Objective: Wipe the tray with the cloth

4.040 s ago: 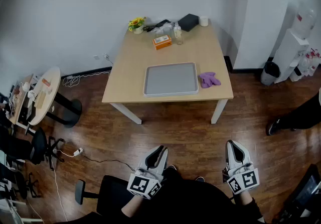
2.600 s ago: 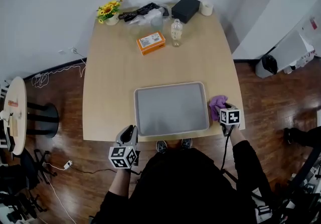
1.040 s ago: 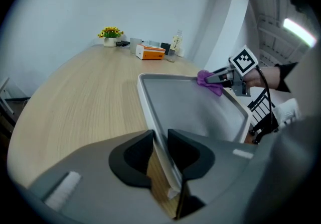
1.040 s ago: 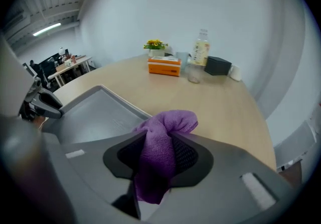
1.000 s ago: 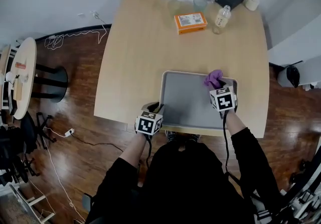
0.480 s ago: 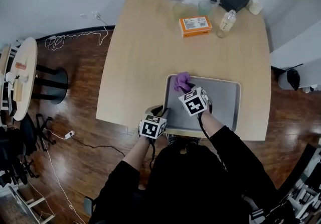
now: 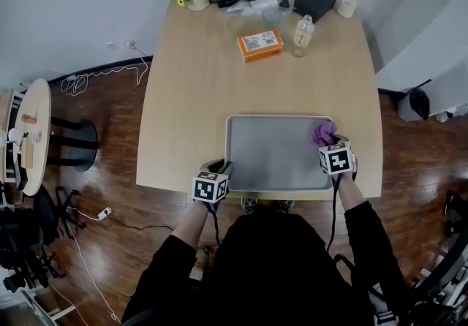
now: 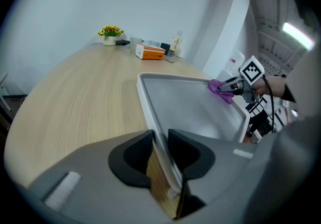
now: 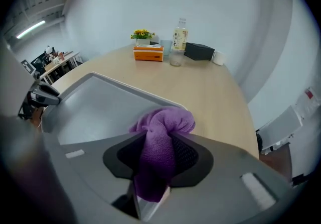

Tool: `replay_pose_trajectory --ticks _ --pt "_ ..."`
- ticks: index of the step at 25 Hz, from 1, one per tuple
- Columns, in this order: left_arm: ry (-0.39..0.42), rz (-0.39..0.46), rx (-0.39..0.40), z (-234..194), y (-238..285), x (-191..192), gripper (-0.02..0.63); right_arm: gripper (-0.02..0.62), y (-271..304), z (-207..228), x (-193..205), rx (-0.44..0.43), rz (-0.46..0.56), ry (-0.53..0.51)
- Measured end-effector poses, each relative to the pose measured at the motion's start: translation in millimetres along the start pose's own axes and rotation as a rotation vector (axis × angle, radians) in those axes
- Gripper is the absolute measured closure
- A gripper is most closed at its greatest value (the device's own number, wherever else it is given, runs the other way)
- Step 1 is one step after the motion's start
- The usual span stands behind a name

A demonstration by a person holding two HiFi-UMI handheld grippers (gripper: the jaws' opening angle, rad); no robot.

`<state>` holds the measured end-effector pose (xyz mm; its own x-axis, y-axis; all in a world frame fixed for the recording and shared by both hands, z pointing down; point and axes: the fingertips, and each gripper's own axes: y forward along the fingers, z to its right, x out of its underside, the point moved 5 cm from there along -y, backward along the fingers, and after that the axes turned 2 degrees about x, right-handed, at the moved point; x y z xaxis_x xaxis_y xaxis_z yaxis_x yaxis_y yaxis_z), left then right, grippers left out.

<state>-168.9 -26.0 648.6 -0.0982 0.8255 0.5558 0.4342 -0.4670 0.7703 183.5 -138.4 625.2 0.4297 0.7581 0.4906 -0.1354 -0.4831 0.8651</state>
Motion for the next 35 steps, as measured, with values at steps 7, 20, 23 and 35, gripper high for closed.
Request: replay_pose_trajectory --ticks 7,20,23,35 --pt "0.006 -0.002 -0.010 0.1 -0.9 -0.7 0.526 0.471 10.5 -85.2 -35.5 -0.104 0.050 -0.088" --pt "-0.019 0.014 0.017 -4.3 -2.1 -0.2 0.526 0.468 21.5 -278.3 -96.4 -0.371 0.111 -0.357" --pt "-0.022 0.012 0.029 -5.2 -0.6 1.8 0.523 0.468 19.3 -236.4 -82.6 -0.318 0.105 -0.317" --pt "-0.059 0.008 0.045 -3.8 -3.8 2.3 0.522 0.467 -16.9 -22.1 22.2 -0.050 -0.003 -0.060"
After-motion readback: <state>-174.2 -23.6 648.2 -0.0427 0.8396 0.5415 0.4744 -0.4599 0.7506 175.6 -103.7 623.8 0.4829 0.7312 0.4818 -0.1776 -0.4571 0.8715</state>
